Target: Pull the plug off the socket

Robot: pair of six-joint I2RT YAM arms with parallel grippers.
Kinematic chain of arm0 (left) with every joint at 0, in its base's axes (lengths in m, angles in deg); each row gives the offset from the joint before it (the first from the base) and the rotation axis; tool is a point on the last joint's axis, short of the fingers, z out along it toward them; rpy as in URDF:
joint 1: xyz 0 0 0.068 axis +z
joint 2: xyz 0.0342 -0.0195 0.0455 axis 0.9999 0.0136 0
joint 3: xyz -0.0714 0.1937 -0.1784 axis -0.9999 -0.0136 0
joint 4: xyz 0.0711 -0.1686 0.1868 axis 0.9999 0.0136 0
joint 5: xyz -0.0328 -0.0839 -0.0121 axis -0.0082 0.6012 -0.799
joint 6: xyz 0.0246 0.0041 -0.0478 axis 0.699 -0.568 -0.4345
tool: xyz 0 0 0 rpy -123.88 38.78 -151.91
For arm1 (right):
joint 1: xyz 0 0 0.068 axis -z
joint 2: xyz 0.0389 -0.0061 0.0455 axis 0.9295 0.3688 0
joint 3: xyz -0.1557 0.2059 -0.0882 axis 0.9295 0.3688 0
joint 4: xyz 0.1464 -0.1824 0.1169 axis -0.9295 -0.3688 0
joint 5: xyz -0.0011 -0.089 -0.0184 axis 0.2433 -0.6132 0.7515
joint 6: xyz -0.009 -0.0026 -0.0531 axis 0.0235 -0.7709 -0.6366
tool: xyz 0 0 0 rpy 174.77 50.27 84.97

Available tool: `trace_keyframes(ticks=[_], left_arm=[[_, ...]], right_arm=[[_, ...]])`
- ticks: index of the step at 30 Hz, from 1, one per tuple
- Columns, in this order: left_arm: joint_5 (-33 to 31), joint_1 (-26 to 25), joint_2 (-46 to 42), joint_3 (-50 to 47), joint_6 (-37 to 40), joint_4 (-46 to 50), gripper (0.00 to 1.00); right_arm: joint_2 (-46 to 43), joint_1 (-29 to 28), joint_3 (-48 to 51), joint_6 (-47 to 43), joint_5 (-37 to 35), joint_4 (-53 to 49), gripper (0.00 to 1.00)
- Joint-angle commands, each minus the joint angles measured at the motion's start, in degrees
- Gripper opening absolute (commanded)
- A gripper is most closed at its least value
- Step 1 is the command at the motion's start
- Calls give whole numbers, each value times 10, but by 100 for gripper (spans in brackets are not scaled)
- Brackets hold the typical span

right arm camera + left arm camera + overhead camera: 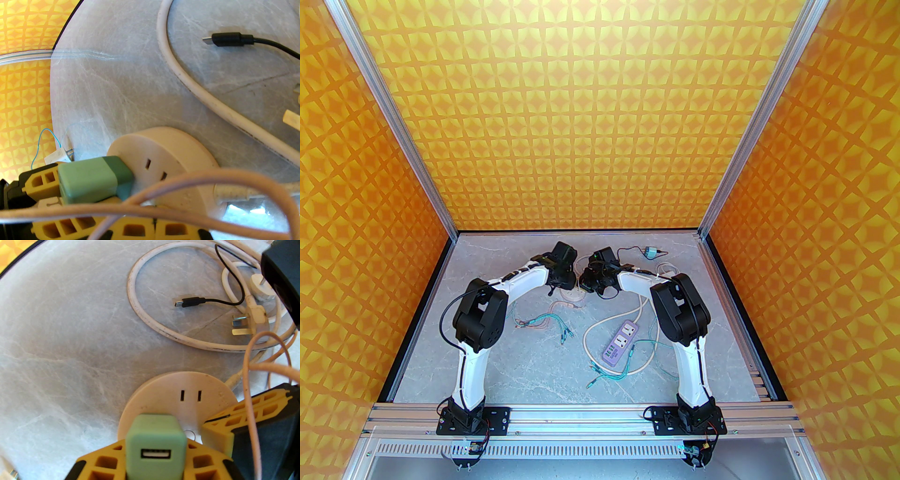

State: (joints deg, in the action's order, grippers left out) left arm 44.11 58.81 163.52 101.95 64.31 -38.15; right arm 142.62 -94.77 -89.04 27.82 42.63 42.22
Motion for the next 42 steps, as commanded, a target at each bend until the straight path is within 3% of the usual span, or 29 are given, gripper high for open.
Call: trace_keyframes(ticks=[1,6,12,21,23,27,31,34,42], left_arm=[[14,-24,-18,44,12,15,0],[-53,-58,22,90,49,62,0],[-67,-64,27,91,49,59,0],[44,-14,-20,46,-6,18,0],[22,-23,-12,66,6,38,0],[-84,-63,31,136,55,110,0],[-87,-68,35,122,52,95,0],[-64,-58,24,102,38,80,0],[109,24,-39,8,-51,-15,0]], right_arm=[[62,-7,23,-10,-69,-95,0],[61,-7,23,-9,-70,-95,0],[63,-7,19,-11,-72,-102,0],[63,-8,16,-14,-73,-105,0],[63,-9,16,-14,-73,-106,0],[63,-9,16,-13,-73,-106,0],[63,-9,17,-13,-73,-105,0],[63,-10,17,-13,-72,-105,0],[62,-9,19,-13,-72,-104,0]])
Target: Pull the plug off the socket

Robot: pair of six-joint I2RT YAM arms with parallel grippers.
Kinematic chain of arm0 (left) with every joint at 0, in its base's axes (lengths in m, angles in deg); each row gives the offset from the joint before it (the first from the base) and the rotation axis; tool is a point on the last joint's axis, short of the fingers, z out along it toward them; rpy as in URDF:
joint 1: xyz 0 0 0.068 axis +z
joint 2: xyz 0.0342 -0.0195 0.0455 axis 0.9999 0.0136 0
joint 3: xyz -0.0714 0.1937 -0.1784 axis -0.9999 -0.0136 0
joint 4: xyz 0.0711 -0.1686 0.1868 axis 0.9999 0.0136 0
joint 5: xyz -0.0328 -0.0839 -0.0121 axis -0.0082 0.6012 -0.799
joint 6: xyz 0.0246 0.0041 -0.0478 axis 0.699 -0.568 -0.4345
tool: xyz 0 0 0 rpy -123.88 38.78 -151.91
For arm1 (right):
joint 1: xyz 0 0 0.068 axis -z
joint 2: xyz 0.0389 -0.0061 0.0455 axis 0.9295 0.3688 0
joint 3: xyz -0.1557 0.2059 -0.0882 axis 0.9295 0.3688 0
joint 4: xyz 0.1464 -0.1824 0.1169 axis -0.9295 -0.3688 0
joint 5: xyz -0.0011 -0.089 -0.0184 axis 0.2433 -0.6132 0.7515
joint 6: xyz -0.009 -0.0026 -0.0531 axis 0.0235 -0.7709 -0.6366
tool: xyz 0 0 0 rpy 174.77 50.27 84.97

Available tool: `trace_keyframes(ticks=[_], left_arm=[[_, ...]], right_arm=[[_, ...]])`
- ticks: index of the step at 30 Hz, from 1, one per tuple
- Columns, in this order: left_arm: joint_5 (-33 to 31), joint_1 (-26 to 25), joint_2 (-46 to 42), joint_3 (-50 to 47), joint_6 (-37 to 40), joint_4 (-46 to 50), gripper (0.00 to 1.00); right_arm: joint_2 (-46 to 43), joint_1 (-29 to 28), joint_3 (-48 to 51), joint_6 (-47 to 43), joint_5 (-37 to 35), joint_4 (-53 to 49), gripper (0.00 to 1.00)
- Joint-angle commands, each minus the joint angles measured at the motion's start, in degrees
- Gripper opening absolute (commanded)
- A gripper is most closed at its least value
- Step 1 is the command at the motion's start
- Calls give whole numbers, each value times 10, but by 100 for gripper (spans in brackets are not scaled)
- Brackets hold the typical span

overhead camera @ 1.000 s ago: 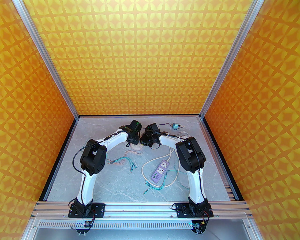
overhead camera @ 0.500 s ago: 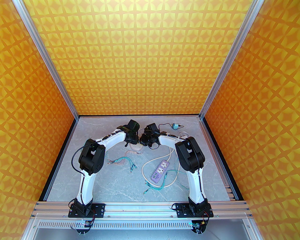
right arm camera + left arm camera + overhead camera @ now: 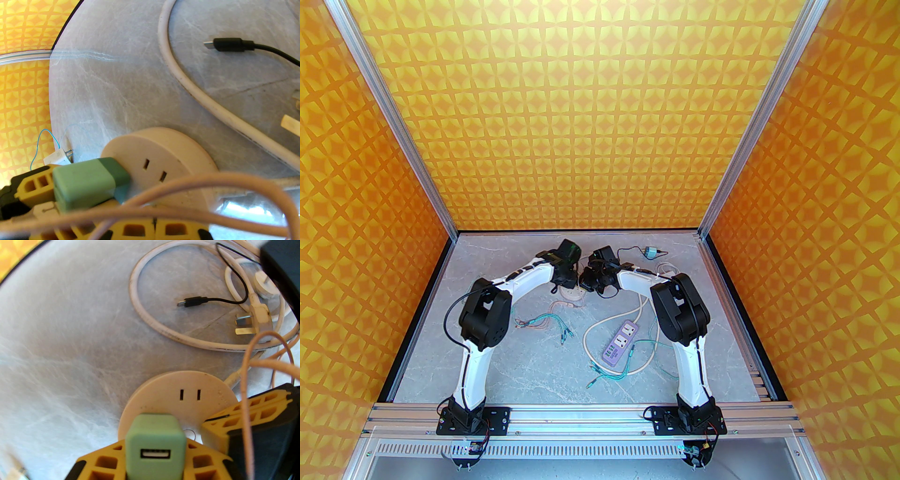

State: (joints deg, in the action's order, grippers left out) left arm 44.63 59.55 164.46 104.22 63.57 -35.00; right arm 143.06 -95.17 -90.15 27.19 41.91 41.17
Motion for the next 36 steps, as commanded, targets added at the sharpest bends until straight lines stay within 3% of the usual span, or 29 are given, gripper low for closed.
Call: trace_keyframes(ticks=[1,3,13,26,36], left_arm=[[113,22,-52,-19,-48,-51,0],[107,19,-52,-17,-39,-48,0],[-79,-63,16,86,41,60,0],[-30,-27,-65,17,1,10,0],[13,86,-162,-74,-86,-52,0]], right_arm=[[58,-5,30,-6,-65,-92,0],[58,-5,30,-6,-64,-92,0],[59,-6,25,-7,-67,-99,0],[60,-7,25,-8,-66,-97,0],[49,-6,23,-16,-50,-84,0]])
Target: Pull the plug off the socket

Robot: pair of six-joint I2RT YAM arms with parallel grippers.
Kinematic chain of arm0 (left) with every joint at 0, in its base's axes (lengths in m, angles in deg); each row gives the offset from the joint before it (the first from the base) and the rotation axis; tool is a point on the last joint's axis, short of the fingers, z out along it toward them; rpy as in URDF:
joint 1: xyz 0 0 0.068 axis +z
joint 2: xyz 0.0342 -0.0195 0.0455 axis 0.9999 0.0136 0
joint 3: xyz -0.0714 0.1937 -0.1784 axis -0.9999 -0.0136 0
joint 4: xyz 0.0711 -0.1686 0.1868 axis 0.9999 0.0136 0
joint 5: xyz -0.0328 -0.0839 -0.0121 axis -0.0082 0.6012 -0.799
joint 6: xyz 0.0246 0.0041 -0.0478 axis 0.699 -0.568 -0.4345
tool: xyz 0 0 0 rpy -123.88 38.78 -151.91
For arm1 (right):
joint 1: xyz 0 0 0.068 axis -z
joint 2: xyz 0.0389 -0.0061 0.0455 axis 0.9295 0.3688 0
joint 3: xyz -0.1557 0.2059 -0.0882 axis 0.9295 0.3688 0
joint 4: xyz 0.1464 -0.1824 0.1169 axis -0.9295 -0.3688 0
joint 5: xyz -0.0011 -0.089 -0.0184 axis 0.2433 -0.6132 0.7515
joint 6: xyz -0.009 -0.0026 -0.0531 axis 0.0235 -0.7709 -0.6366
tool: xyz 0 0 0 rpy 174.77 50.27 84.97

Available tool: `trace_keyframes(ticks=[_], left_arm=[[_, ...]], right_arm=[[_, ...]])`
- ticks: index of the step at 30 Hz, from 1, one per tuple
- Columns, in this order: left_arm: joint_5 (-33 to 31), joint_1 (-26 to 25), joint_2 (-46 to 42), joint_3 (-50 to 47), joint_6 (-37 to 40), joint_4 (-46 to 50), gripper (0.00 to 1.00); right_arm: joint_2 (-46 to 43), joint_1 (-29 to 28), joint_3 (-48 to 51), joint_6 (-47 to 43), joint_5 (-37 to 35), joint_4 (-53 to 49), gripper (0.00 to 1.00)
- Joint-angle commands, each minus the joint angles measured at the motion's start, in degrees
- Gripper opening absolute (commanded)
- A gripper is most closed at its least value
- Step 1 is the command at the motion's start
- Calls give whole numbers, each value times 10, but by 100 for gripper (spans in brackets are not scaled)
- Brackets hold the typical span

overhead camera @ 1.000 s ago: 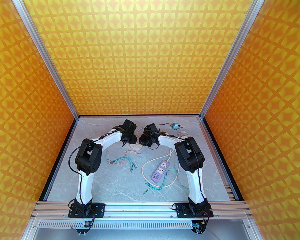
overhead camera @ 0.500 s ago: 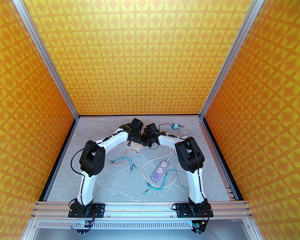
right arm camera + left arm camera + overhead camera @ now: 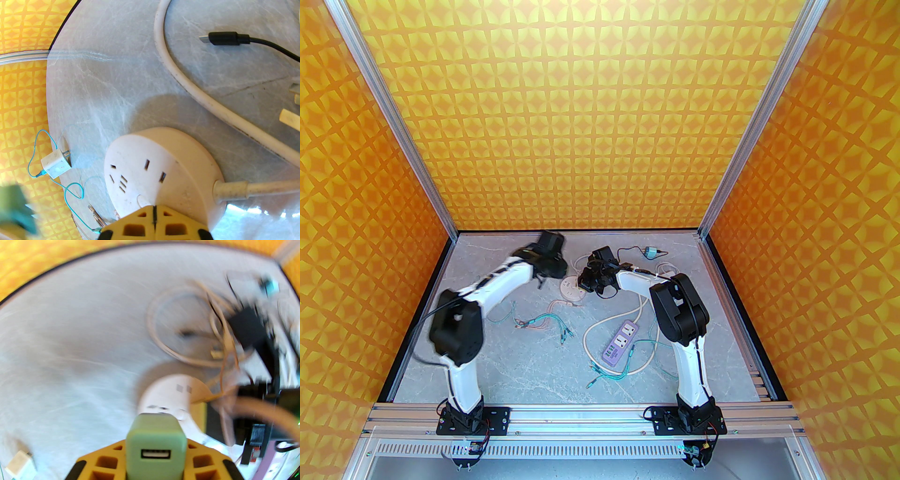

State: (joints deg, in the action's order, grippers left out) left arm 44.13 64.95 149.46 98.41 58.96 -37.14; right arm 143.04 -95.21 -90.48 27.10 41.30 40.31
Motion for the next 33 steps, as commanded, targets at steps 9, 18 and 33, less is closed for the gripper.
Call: trace_keyframes(ticks=[9,18,33], left_arm=[[37,90,-3,-67,-71,-65,0],[86,137,64,-36,-99,-56,0],[129,136,132,11,-97,-47,6]], right_arm=[[-40,-3,-16,-66,-60,-116,38],[-172,18,17,-94,-140,-151,60],[-234,20,66,-146,-30,-110,98]])
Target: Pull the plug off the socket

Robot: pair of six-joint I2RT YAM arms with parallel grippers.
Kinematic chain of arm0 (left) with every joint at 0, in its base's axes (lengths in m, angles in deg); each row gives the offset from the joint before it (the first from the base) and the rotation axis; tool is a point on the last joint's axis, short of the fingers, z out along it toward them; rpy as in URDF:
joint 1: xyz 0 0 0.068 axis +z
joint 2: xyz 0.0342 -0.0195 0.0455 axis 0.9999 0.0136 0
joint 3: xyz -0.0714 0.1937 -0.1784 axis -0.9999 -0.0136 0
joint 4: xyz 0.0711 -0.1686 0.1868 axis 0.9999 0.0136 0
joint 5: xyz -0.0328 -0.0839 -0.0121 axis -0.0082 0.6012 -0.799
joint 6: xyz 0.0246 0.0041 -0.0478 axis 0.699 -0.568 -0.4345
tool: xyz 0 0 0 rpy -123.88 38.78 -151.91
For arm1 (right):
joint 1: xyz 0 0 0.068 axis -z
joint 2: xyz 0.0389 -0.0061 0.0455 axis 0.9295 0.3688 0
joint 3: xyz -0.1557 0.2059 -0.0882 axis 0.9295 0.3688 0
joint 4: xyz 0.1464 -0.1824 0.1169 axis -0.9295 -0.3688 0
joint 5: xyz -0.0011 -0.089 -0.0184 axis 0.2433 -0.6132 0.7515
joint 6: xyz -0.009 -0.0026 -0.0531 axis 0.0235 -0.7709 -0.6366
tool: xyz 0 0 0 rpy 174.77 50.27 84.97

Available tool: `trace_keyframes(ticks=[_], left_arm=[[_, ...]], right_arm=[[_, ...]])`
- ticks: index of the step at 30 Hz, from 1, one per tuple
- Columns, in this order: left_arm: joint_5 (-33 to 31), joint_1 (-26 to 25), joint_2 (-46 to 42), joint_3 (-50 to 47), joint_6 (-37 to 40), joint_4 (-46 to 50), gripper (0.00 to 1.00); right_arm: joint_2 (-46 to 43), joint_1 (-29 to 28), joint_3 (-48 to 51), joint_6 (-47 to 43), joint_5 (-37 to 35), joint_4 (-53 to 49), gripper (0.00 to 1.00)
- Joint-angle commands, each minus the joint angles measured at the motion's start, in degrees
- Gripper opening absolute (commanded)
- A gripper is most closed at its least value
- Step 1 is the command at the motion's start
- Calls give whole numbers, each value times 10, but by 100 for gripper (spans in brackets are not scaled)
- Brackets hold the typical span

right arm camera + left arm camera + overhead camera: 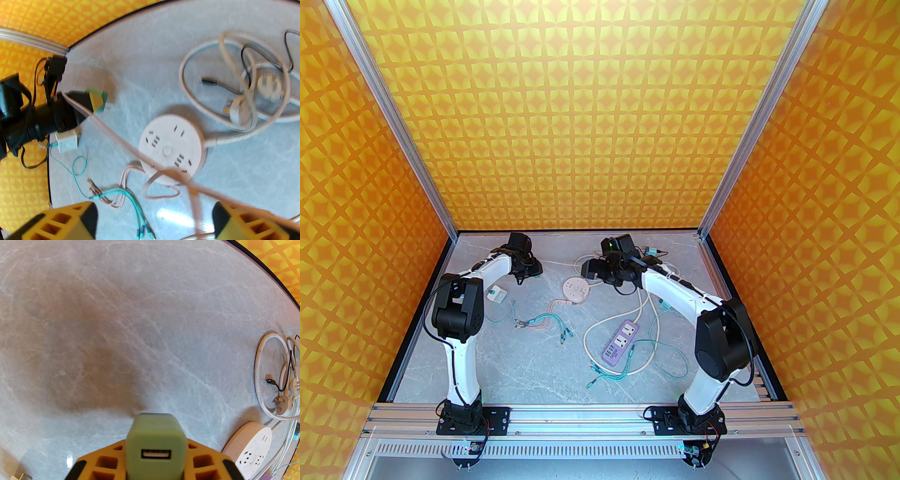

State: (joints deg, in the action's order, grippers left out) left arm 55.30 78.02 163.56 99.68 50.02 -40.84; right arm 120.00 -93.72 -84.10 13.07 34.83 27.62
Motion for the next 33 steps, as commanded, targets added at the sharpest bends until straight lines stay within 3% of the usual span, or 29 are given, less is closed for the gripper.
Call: trace_keyframes(ticks=[1,7,10,17,23,30,33], left_arm=[[20,3,-12,-6,-6,-14,7],[23,-13,-22,-18,2,-16,7],[23,-19,-22,-17,0,-18,6],[23,-30,-26,-9,0,-15,4],[21,-29,-12,7,-1,-5,3],[22,-33,-1,8,-2,-9,3],[23,-33,-5,4,0,-11,3]], right_arm=[[5,5,0,-1,55,28,98],[45,-7,-10,60,213,158,99],[50,-24,-37,57,248,168,98],[21,-28,-52,61,266,207,98],[5,-28,-56,95,346,275,98],[15,-30,-70,182,367,386,98],[38,-36,-81,260,376,482,99]])
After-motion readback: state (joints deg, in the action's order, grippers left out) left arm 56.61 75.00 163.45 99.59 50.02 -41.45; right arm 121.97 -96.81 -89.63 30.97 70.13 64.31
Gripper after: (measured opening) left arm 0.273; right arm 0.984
